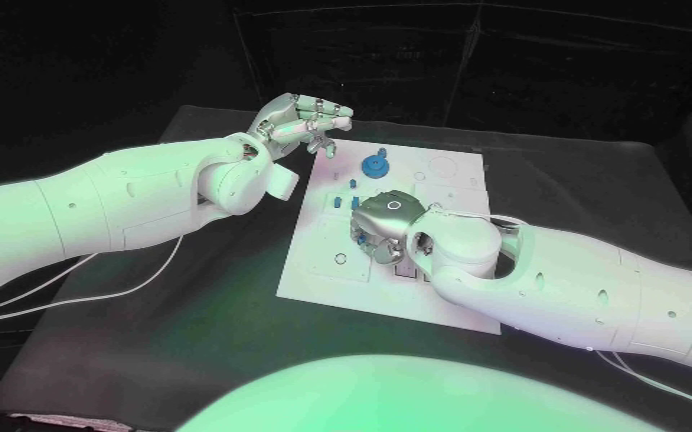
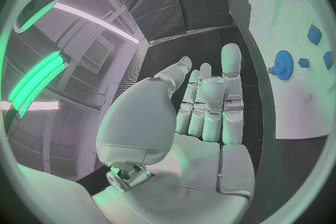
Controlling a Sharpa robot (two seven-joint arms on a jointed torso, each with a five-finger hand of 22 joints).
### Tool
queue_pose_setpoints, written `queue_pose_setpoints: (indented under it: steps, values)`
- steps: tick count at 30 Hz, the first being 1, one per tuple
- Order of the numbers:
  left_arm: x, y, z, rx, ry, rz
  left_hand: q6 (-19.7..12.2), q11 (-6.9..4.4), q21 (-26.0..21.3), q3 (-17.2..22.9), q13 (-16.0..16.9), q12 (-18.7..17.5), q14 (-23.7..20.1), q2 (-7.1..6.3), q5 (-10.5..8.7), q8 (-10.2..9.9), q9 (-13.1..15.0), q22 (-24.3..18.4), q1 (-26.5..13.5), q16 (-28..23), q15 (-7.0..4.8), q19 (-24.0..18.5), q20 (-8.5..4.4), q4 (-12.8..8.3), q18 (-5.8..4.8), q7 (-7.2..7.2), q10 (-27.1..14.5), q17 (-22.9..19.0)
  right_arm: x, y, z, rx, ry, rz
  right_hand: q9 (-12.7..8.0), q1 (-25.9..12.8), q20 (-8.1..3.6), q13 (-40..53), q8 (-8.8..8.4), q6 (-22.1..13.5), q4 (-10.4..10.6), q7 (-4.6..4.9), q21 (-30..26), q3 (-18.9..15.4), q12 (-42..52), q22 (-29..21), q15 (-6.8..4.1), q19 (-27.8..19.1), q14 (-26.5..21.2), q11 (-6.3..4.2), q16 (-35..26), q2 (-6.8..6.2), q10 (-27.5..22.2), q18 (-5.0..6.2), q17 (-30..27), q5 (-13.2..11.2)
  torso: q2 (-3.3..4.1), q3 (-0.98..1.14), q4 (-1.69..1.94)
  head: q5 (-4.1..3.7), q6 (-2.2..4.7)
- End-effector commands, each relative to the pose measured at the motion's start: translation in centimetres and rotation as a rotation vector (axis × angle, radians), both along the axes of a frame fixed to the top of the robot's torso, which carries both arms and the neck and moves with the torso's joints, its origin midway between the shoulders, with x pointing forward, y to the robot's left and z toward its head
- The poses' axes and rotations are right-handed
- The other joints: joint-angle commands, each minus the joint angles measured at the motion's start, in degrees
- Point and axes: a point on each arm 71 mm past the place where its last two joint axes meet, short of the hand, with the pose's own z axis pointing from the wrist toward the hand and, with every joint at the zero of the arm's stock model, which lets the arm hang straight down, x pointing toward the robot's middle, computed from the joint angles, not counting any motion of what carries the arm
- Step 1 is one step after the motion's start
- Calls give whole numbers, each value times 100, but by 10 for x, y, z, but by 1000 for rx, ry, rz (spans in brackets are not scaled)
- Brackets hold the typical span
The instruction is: Assemble the parts on the task board
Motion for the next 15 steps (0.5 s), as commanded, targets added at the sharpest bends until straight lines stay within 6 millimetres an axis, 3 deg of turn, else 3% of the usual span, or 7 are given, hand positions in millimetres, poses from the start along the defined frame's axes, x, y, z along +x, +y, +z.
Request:
queue_pose_setpoints:
  steps: [1,12,15]
  values:
    - [0,-2,1,-10,4,-17,-15,1,-21,-41,6,21,-31,50,-16,-14,-1,-9,-4,-32,-5,-16,18,-7,102,15,-49,-8,0,1,0,9,7,6,-10,-61,35,3,-16,-88,13,18,-32,-39,-35,-23,66,-25,79,9,-25,-30,-82,-67,-14,-36,4,3,-1,2,1]
    - [0,-3,1,-10,10,-22,-15,2,-22,-44,6,22,-32,49,-16,-14,-1,-10,-7,-31,-4,-16,18,-5,102,16,-50,-7,-2,1,4,58,-1,11,-14,-154,74,8,-18,-405,72,4,-88,-172,-13,-97,94,-66,62,30,-33,-144,-271,-50,-61,-100,-1,3,-4,-12,1]
    - [0,-3,0,-9,12,-23,-15,2,-22,-45,6,22,-32,49,-16,-14,-1,-11,-8,-31,-4,-16,18,-5,102,16,-50,-7,-3,-1,7,95,-13,11,-14,-197,64,9,-13,-681,117,-63,-185,-362,-4,-232,81,-152,28,7,-101,-183,-438,-20,-175,-309,-3,5,-3,-23,1]
